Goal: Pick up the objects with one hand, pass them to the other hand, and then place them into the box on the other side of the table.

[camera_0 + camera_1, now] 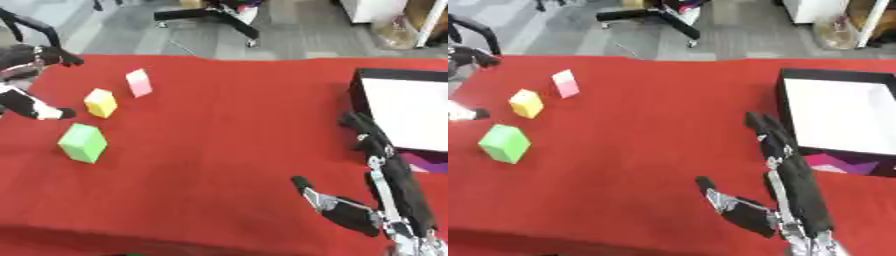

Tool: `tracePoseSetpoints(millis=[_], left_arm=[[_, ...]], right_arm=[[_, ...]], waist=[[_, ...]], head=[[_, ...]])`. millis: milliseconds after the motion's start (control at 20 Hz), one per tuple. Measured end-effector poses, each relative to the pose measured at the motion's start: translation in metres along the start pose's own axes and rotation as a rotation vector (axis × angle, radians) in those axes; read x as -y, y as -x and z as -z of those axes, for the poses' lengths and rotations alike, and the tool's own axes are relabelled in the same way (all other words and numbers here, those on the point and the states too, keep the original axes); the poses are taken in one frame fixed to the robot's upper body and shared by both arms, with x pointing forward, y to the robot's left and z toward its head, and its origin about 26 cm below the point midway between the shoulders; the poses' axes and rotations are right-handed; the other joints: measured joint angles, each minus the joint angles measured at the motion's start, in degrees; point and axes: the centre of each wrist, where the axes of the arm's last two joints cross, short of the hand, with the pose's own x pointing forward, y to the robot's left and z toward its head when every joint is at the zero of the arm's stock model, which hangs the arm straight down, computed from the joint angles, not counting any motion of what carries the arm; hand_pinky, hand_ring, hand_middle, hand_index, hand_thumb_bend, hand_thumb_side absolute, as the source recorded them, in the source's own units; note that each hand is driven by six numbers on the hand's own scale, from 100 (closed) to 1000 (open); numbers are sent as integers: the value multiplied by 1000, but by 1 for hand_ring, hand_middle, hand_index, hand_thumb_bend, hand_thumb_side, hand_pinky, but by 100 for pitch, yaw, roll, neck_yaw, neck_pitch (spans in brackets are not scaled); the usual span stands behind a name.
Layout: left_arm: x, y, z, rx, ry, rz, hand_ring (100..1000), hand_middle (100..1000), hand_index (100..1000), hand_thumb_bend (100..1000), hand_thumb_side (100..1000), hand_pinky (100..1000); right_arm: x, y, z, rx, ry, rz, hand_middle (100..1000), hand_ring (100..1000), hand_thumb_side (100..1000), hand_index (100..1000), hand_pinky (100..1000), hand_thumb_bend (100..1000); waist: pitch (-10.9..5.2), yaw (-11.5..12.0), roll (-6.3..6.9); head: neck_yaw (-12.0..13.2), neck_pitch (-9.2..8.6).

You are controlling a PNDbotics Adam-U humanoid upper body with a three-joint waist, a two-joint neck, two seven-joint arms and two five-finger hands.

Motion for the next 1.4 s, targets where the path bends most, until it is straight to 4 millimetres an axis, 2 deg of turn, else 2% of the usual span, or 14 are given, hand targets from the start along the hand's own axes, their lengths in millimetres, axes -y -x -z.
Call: tracePoseSetpoints(millis=[100,250,350,550,700,850,950,1050,1200,1350,1400], left_arm=[[13,3,5,1,72,40,835,830,951,668,652,890],[26,1,15,26,148,94,832,829,950,685,590,890],[33,0,19,42,187,128,826,822,943,662,540,887],[42,-1,24,75,225,170,807,802,924,619,367,879],[45,-2,27,80,195,195,800,798,919,595,353,874],[53,-5,32,73,139,205,744,736,856,482,320,843],[59,-7,34,69,101,198,676,658,791,377,289,807],[65,-6,34,64,63,186,556,520,665,232,261,741],[71,-5,31,55,2,161,492,447,582,182,242,709],[71,-6,30,53,-69,130,484,431,565,100,227,707],[67,-6,29,53,-97,120,482,428,561,100,224,704]], right_arm=[[0,0,0,-2,-3,2,828,1000,437,1000,693,537],[0,0,0,-3,-4,5,827,1000,441,1000,693,524],[0,0,0,-3,-4,6,827,1000,445,1000,692,508],[0,0,0,-4,-3,7,826,1000,453,1000,692,487],[0,0,0,-4,-2,8,826,1000,458,1000,692,479],[0,0,0,-6,0,10,826,1000,461,1000,691,476],[0,0,0,-7,2,11,826,1000,464,1000,691,473],[-1,0,0,-8,3,11,826,1000,466,1000,691,470],[-1,0,0,-9,5,12,826,1000,468,1000,691,467],[-1,0,0,-10,7,13,826,1000,470,1000,692,462],[-1,-1,-1,-10,7,14,825,1000,480,1000,692,454]], waist=[[0,0,-1],[0,-1,-2],[0,-1,-4],[0,-7,-9],[0,-11,-8],[3,-23,-11],[6,-26,-13],[7,-25,-10],[13,-25,-14],[19,-24,-31],[20,-23,-37]], head=[[1,0],[5,0],[13,0],[68,0],[111,0],[128,0],[135,0],[139,0],[156,0],[161,0],[161,0]])
